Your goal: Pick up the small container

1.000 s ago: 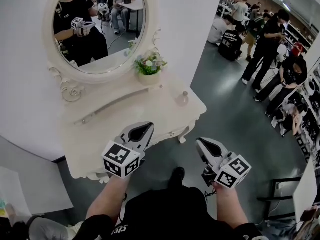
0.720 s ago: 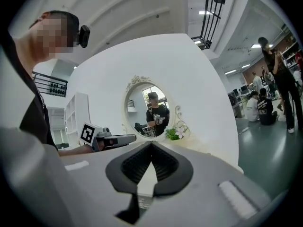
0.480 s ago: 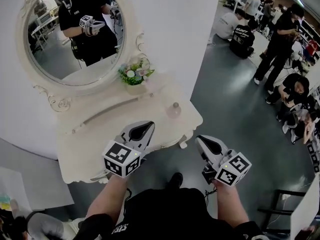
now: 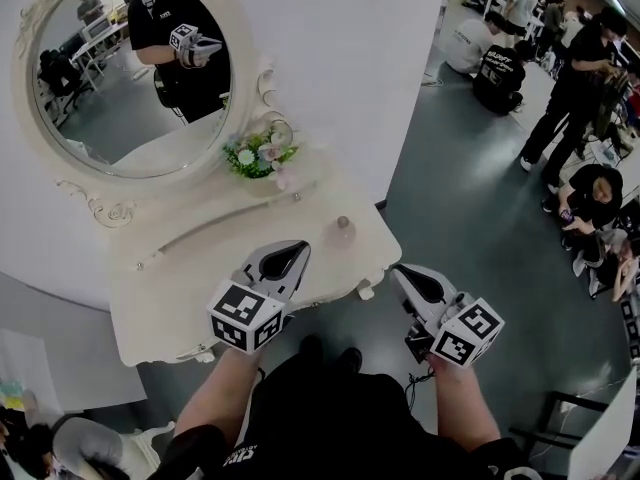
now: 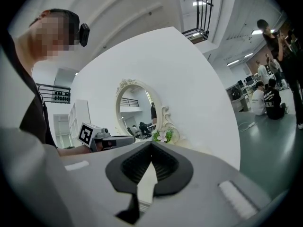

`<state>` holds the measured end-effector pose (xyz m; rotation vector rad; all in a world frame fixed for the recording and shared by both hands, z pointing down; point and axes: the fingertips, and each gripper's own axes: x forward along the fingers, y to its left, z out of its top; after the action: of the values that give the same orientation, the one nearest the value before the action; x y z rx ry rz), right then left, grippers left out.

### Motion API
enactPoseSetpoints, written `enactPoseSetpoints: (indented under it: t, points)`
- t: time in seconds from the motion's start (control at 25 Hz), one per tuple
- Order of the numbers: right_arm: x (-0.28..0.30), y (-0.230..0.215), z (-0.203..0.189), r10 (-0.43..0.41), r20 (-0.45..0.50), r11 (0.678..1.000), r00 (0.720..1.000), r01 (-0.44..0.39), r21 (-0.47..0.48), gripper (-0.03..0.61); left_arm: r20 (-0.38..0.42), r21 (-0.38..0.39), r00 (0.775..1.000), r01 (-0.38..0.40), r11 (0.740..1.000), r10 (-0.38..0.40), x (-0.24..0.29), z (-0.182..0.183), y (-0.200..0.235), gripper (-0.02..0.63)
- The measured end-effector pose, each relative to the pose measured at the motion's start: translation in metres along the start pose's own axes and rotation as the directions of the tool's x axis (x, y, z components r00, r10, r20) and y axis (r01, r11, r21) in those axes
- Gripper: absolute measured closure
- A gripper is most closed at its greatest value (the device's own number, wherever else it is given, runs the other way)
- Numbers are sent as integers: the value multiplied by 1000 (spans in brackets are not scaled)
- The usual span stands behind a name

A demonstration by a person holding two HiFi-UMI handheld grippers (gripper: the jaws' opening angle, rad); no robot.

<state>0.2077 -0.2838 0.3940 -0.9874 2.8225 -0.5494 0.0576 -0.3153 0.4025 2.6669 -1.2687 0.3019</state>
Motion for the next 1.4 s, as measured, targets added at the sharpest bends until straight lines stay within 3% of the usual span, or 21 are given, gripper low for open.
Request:
enactPoseSetpoints:
  t: [0.24,0.6,0.96,1.4]
  points:
    - [27,-14,14,-28,-13,999,1000,28,-30,568,19,-7,1000,23,1000,-23,18,3,28,607]
    - [69,-23,13,-93,-29,995,995,92,-39,568,17,-10,993,121,993,-121,44,-8,58,603]
    - [83,-54,15,-99,-43,995,994,98,-28,568,-45,15,983,179,984,-178,90,-40,55,491]
    - [85,-101,1,-88,-94,995,992,91,28,568,-138,28,970,204,979,-198,153,-96,48,428]
